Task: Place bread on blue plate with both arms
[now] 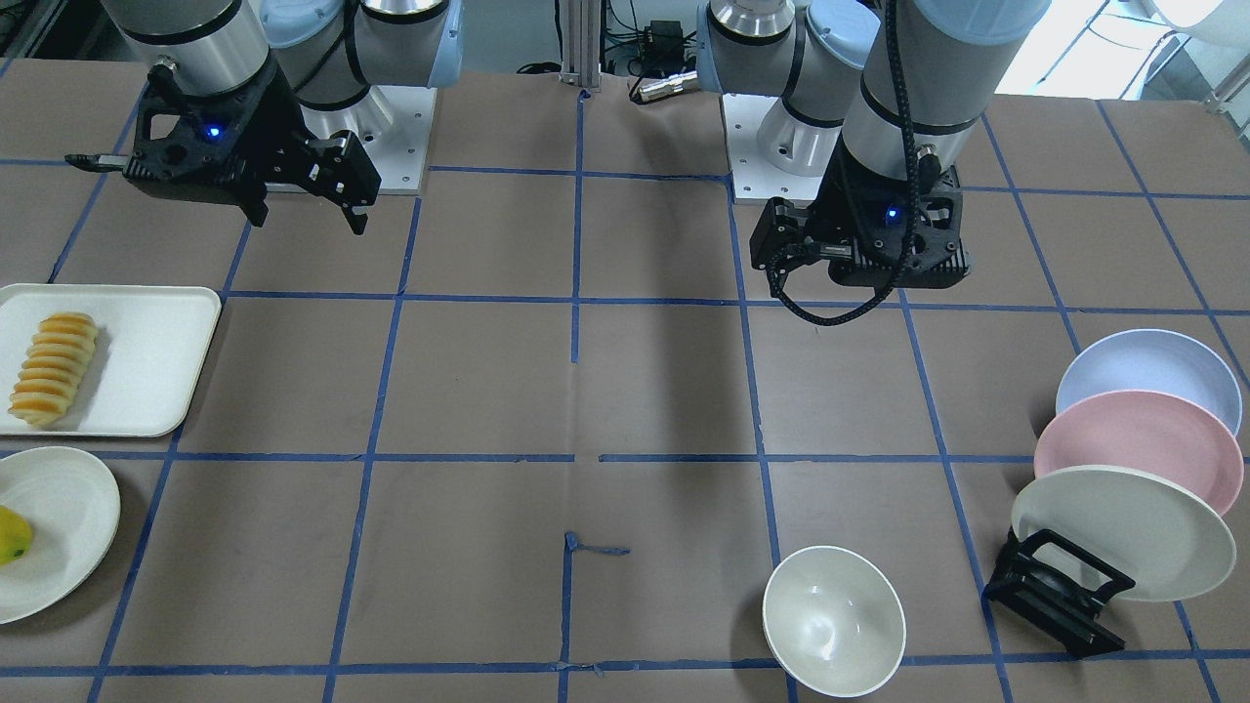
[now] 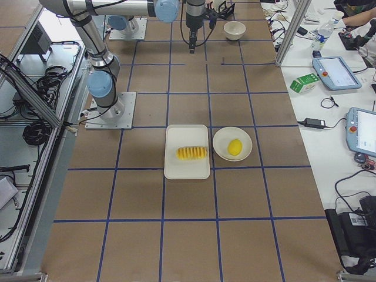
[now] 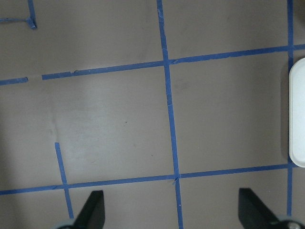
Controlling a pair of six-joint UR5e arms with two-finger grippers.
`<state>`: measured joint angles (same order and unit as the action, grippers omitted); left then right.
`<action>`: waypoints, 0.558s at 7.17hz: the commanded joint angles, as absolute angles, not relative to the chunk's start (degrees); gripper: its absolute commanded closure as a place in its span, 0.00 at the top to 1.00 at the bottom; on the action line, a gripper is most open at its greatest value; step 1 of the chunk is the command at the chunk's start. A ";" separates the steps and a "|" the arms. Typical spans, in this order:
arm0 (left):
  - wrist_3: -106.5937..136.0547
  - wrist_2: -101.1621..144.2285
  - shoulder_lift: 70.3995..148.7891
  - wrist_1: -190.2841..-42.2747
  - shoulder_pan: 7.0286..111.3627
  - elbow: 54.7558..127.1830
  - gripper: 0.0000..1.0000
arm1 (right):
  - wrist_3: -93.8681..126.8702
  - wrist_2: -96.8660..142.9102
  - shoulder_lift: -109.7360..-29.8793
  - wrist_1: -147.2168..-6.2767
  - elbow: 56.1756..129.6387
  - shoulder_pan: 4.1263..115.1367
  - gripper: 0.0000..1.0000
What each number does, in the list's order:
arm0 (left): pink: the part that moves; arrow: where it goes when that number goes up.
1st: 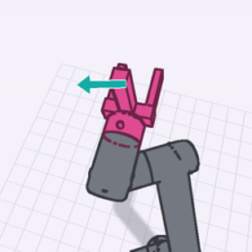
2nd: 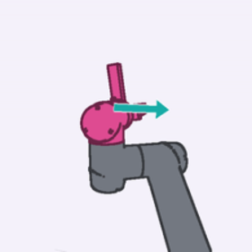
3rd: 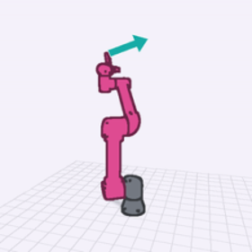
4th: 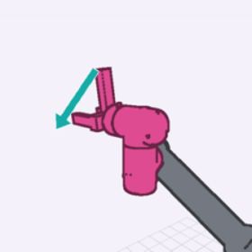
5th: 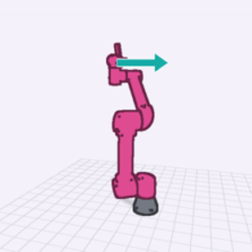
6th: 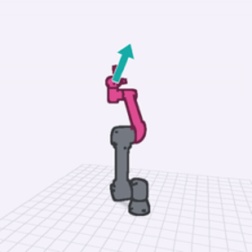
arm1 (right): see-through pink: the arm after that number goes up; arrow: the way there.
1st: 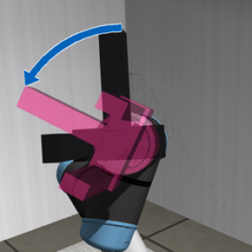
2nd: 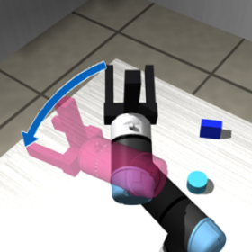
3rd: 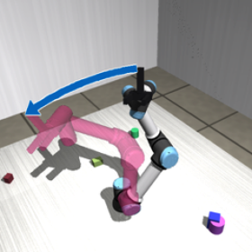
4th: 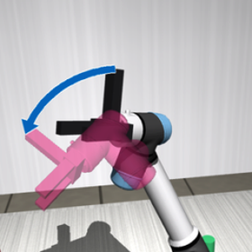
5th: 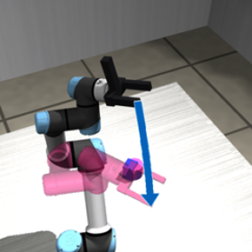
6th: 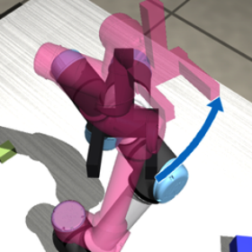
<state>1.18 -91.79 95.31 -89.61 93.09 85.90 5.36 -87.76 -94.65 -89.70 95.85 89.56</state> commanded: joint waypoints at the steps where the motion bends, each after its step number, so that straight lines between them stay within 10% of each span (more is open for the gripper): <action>1: 0.97 -90.36 95.01 -89.65 93.08 85.96 1.00 | 5.36 -87.71 -94.66 -89.30 95.89 89.56 1.00; 4: 1.14 -90.26 95.01 -89.65 93.16 85.96 1.00 | 5.19 -87.72 -94.40 -89.12 95.98 89.39 1.00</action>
